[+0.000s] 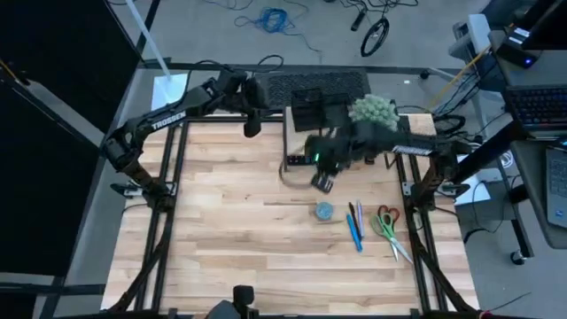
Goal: Pick and place office supplies into organizer
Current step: Remove the dark blue pen from the black desk organizer on the shelf
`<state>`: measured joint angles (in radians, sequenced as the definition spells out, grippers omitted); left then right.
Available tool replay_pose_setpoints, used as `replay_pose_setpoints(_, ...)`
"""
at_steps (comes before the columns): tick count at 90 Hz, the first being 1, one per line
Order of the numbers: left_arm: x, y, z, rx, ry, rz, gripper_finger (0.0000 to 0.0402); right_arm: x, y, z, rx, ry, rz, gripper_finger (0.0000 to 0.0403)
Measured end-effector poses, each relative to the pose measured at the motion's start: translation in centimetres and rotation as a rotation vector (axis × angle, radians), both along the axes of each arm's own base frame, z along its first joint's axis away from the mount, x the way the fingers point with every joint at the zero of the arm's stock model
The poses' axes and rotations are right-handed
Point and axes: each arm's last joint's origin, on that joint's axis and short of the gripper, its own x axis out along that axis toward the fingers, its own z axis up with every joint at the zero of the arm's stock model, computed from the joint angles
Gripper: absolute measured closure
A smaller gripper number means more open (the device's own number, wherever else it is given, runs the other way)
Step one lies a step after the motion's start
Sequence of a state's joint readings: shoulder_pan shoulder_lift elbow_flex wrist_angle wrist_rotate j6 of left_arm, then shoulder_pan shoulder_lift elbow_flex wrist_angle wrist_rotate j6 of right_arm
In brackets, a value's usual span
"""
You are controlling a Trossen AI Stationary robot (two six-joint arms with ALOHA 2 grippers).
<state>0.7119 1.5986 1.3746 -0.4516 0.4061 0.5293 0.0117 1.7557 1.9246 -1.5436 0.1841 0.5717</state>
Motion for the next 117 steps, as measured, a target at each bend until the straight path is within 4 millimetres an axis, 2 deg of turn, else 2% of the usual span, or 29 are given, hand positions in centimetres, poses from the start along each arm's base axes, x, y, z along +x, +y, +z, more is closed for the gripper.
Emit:
replay_pose_setpoints(15, 0.1, -0.1, 0.0, 0.007, -0.003, -0.006, 0.033, -0.2, 2.3, -4.6, 0.011, 0.135, -0.085, 0.0403)
replay_pose_setpoints(25, 0.1, -0.1, 0.0, 0.006, -0.001, -0.007, 0.033, -0.1, 3.1, -6.2, 0.009, 0.146, -0.103, 0.0403)
replay_pose_setpoints(51, 0.5, -1.1, -0.4, -0.035, 0.046, -0.036, 0.033, 0.7, 4.0, -10.1, -0.054, 0.091, -0.019, 0.0403)
replay_pose_setpoints(67, 0.6, -1.7, -0.7, -0.047, 0.079, -0.048, 0.033, 2.3, 2.2, -12.6, -0.081, -0.051, 0.066, 0.038)
replay_pose_setpoints(77, 0.4, -2.0, -0.8, -0.038, 0.122, -0.017, 0.033, 3.1, 0.5, -13.8, -0.021, -0.134, 0.104, 0.0335)
replay_pose_setpoints(89, 0.1, -2.5, -0.8, -0.099, 0.149, 0.015, 0.033, 3.2, -1.2, -15.1, -0.011, -0.165, 0.088, 0.0277)
replay_pose_setpoints(102, 0.0, -3.5, -1.1, -0.124, 0.215, -0.02, 0.033, 2.7, -1.6, -17.1, -0.006, -0.177, 0.075, 0.0233)
replay_pose_setpoints(117, -0.1, -3.8, -1.9, -0.127, 0.246, -0.045, 0.033, 2.2, -1.5, -19.7, 0.029, -0.183, 0.063, 0.0216)
